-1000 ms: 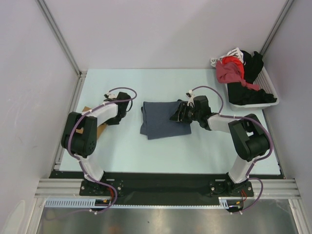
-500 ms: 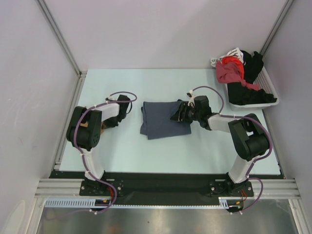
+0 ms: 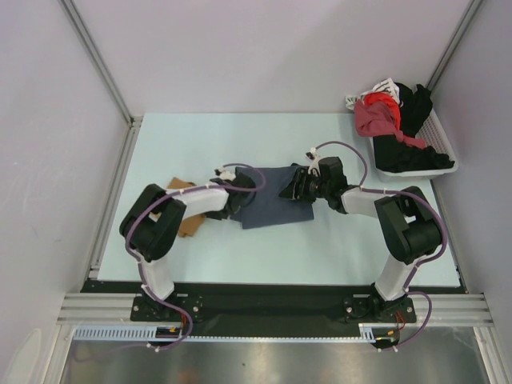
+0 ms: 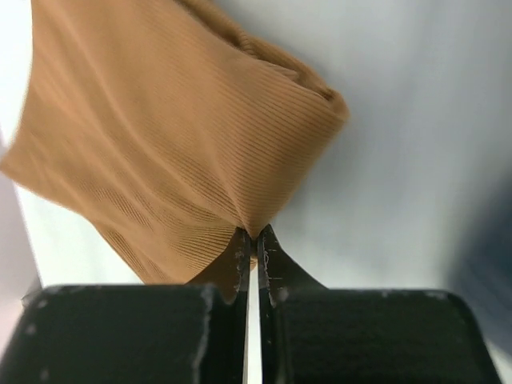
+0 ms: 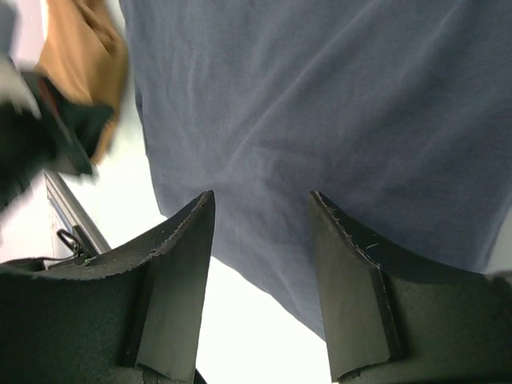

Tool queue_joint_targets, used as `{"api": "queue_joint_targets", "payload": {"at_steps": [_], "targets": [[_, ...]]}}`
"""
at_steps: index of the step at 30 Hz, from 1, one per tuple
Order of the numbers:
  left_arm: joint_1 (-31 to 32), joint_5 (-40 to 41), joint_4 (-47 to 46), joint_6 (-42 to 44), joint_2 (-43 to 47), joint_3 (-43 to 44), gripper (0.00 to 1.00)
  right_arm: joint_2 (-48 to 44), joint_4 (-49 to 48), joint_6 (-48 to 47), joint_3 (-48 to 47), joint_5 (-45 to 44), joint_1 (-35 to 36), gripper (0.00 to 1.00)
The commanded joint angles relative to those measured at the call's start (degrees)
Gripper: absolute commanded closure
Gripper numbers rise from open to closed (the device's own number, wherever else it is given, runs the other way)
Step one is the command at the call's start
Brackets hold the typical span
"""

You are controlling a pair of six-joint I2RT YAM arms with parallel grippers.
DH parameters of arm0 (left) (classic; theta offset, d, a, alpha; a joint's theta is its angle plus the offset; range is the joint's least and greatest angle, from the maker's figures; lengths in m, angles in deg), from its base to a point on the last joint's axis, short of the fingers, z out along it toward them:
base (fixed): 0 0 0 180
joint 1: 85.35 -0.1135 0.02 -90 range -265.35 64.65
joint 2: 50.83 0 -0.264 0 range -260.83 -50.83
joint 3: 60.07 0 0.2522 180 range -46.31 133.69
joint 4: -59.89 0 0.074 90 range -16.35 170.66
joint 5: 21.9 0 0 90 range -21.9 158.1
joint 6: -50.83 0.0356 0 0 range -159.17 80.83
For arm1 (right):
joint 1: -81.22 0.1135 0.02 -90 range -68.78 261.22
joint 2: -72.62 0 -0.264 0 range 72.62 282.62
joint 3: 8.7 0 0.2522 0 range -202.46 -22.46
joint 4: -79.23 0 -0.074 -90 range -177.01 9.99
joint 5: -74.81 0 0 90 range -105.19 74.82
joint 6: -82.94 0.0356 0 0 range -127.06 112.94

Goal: Fold and stack the tank tops
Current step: Neatly place the folded tank top to the corner

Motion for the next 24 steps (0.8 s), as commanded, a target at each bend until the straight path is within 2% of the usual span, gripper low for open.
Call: {"api": "queue_joint_targets", "payload": {"at_steps": [1,4,9,12,15,17,19,21,23,24], "targets": [[6.4,-4.3,4.5,-6.8,6.2,-4.3,1.00,0.2,-1.8,-2.0,-1.4,2.6,1.1,0.45],[11.3,-7.8,4.1,-10.8,11.3,-10.8,1.00,0.1,-0.1,-4.2,-3.0,2.5,3.2,0.45],[19.3,-13.6,2.2,-20.6,21.4,-21.1,1.00,1.7,-1.8,-2.3,-3.3,5.8,4.0,0.45],[25.7,-15.9,1.8,-25.9,25.6,-22.6,1.00,2.0,-1.6,-1.5,-4.2,8.1,4.9,0.45],[31.9,-16.5,3.7,-29.9,28.1,-21.4,1.00,1.4,3.4,-1.6,-6.2,9.0,7.4,0.45],[36.1,-16.3,4.6,-30.6,29.2,-20.5,0.98,-1.0,7.7,-1.2,-5.1,6.5,10.0,0.43],[38.6,-15.2,7.2,-31.6,29.7,-19.7,0.58,-4.3,10.0,0.4,-3.1,2.4,12.2,0.34],[38.7,-14.7,8.0,-33.2,31.9,-20.8,0.22,-6.1,9.7,2.0,0.5,1.0,14.2,0.29],[38.6,-14.0,8.7,-35.0,36.1,-21.8,0.09,-7.4,7.1,4.8,2.4,1.6,15.4,0.28],[38.6,-13.4,9.1,-36.0,37.9,-22.6,0.06,-7.5,6.5,5.2,3.2,2.2,15.8,0.27]]}}
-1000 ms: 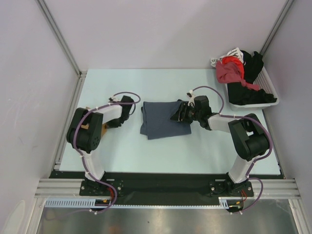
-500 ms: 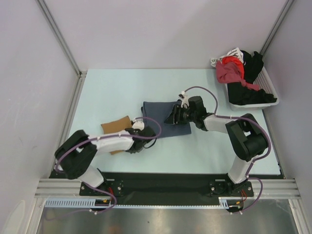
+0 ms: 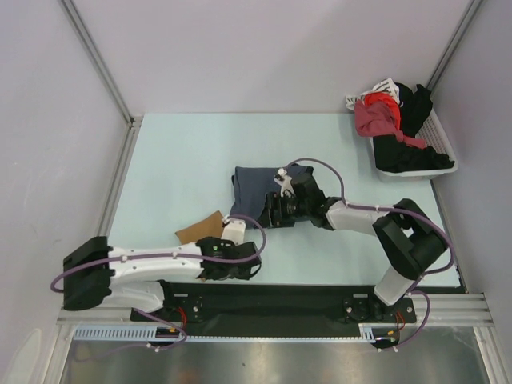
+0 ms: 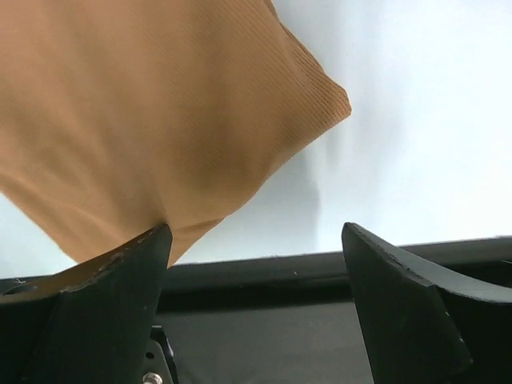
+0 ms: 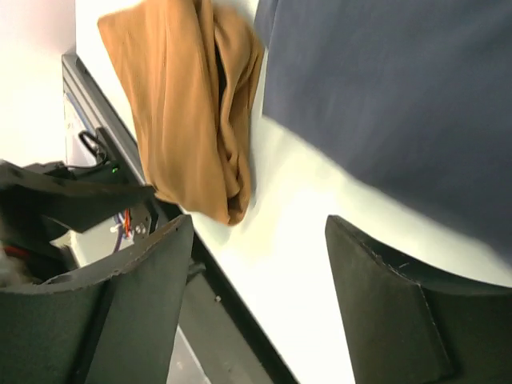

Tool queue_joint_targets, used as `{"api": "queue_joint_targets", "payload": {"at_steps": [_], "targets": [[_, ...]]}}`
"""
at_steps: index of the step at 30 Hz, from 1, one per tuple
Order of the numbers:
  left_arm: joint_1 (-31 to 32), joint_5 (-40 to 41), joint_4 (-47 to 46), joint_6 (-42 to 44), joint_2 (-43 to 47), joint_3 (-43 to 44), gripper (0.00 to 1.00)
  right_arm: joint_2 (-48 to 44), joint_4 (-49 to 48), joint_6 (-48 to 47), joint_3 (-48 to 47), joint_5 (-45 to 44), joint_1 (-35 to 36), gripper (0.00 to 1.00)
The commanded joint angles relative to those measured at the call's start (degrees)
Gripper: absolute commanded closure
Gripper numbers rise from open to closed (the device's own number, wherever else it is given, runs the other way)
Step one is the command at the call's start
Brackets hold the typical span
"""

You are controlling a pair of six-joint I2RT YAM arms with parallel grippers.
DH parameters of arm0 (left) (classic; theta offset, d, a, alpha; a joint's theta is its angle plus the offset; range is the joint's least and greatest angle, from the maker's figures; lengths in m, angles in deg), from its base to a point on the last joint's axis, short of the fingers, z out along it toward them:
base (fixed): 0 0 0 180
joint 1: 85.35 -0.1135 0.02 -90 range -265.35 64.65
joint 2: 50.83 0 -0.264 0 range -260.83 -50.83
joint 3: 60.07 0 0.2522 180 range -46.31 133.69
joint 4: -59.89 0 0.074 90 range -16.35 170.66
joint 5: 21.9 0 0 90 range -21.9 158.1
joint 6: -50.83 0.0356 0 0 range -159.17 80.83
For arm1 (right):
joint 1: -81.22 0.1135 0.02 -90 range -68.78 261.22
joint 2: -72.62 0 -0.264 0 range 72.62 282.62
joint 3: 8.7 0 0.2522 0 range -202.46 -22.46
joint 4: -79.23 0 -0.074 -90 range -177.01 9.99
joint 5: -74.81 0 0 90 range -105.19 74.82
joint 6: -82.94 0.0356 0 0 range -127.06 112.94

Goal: Fold and stack the tank tops
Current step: Neatly place the folded tank top to the corner

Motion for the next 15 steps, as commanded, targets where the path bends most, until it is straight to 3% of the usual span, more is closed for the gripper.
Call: {"api": "queue_joint_targets", "payload": {"at_steps": [1,6,12,15], "targets": [[-0.1,2.8,4.2,-6.2,8.1,-1.0,0.06,-2.8,-0.6,3.7,2.1,-0.8,1.5,0.27],[-2.3,5.4,5.0,-12.1,25.6,-7.5,0.02,0.0,2.9,3.5,-2.7,-1.9,7.7,0.23],[-19.1,1.5,8.0,-13.7,46.6,-16.0,0.02,7.6,7.9,3.7,-10.3,-4.9,10.3,0.23],[-21.0,1.9,7.8,-15.7,53.1,-18.9,0.04,10.2,7.9,3.9,-13.3,-4.1,10.9,0.27]]}}
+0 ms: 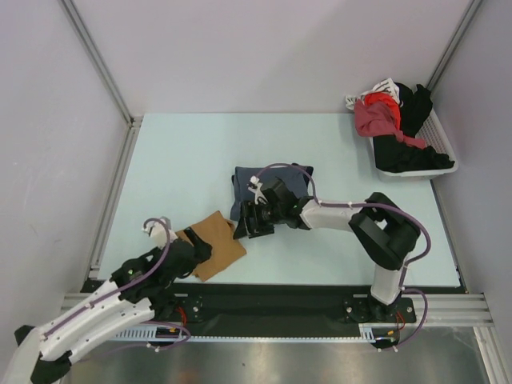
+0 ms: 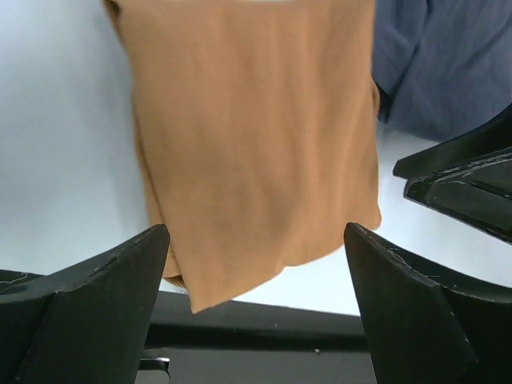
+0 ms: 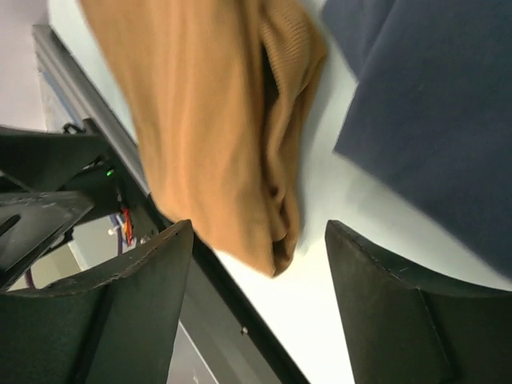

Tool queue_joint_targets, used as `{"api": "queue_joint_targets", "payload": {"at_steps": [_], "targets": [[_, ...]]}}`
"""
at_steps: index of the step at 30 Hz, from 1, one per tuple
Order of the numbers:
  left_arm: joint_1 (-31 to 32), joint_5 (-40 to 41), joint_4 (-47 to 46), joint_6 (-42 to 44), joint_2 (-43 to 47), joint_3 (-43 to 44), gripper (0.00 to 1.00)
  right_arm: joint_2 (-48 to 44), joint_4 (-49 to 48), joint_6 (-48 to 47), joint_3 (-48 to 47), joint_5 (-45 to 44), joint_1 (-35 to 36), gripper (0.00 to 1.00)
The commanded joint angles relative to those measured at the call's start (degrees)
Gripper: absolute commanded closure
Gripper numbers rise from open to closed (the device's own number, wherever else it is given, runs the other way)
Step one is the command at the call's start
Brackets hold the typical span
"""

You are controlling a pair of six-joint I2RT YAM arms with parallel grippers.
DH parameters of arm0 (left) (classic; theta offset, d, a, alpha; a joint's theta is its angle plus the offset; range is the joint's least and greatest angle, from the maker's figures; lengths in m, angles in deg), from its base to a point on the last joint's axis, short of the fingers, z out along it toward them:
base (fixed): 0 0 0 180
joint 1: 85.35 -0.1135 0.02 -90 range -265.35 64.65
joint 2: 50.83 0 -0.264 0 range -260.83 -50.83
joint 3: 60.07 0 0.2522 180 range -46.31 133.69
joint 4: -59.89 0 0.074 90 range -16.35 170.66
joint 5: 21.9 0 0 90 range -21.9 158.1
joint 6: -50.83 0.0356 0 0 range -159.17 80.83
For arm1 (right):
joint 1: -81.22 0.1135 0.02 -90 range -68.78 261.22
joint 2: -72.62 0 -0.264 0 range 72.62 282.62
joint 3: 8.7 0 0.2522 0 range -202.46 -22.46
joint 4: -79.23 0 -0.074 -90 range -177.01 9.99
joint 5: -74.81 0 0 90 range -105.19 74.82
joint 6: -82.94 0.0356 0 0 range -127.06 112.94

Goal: Fold and stack the tank tops
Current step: Neatly place the folded tank top to the corner

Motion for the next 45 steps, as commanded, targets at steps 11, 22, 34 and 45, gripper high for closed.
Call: {"api": "queue_joint_targets", "payload": {"at_steps": [11,22,34,45], "targets": [[-22.5,-7.4,-8.9,8.0,-14.9,-2.6,0.09,12.2,0.8,1.5,-10.3,2.1,1.5,0.29],[-34.1,-21.8,-24.5,16.5,-10.8,-11.2,0.55,16.9,-1.1,2.4,-13.9,5.1,1.7,0.57],[-34.0,-23.9,-29.9,17.7,-14.9,-13.2,1.00,18.6,6.6,-2.1,-21.8,2.0,3.8,1.00],[-34.0,-21.4,-29.3,20.7,-15.5,-2.7,1.00,15.0,14.5,-7.8,-31.6,-3.0,4.8,1.00]]}}
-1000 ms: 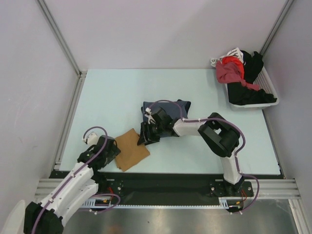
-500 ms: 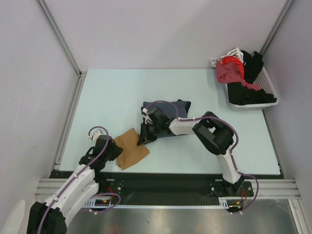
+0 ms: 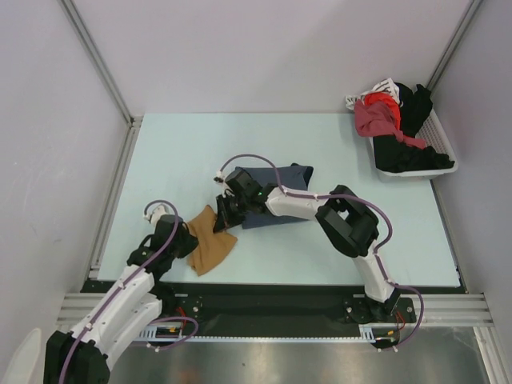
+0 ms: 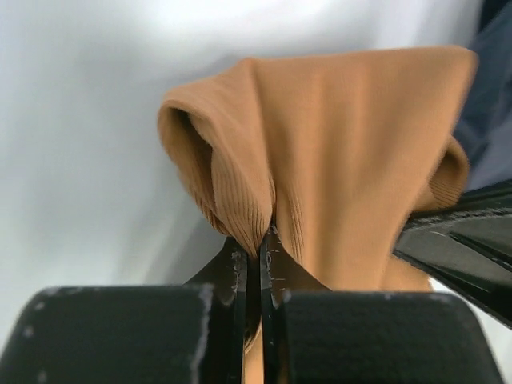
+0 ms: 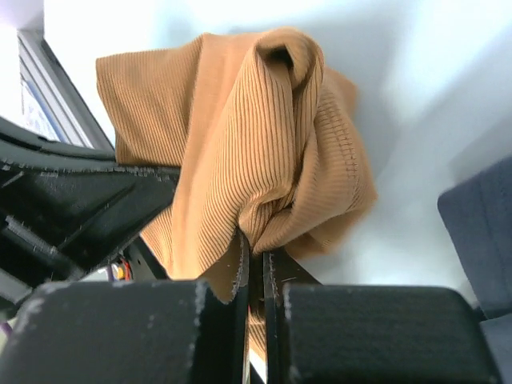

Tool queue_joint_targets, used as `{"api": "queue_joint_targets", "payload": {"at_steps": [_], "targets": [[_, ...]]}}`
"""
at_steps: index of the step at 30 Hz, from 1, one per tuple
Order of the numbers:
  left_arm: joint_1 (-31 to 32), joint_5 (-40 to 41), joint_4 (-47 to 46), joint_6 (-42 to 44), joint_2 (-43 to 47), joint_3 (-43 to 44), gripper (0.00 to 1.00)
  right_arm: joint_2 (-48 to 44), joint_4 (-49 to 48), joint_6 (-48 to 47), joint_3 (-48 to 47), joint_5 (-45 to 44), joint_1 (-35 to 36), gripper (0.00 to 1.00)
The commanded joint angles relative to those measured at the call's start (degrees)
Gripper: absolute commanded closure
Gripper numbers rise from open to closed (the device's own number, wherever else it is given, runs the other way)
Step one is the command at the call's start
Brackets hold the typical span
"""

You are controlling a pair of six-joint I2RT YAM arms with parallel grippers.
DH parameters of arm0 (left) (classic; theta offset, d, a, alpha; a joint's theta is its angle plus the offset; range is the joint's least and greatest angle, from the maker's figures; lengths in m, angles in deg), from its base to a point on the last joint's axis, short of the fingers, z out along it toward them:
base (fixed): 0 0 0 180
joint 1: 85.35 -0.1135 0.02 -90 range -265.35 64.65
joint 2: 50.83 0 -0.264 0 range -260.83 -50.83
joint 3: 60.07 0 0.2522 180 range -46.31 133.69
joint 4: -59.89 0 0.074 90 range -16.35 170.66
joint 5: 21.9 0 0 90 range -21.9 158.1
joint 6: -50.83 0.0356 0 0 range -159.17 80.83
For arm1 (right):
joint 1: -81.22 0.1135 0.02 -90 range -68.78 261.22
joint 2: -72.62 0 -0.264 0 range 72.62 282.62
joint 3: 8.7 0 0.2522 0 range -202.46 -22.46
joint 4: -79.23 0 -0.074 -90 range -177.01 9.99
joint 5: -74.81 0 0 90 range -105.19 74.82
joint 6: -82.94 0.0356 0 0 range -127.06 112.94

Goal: Fold and stack the tank tops
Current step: Neatly place the folded tank top to the corner

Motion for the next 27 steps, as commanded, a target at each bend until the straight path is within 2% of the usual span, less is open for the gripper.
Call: {"api": "queue_joint_targets", "payload": {"at_steps": [1,9,14,21,27], "targets": [[-0.3,-0.9,-3.4,3.3,-3.0,7.5,1.00,-3.8,3.2,-2.6,-5.5,-2.0,-0.6,1.00],[-0.2,-1.7,-5.7,5.8,-12.7,20.1,1.00,-9.1,6.3,-2.8,-6.5,-1.8,-5.5,1.00],[-0.2,-7.7,-11.3,7.1,-18.8,25.0,1.00,-12.5,8.1,-3.8,-7.1,-1.1,-9.0,1.00],[2.4,-7.2,-16.0,8.5,-28.3,35.2,1.00,-15.3,12.2,-5.8,-9.2,-0.3,-15.1,1.00],[5.2,-11.8,-17.7,10.2,-39.8,46.6,1.00,-18.1,13.6,-6.8,-7.0,1.1,-20.4,1.00]]}}
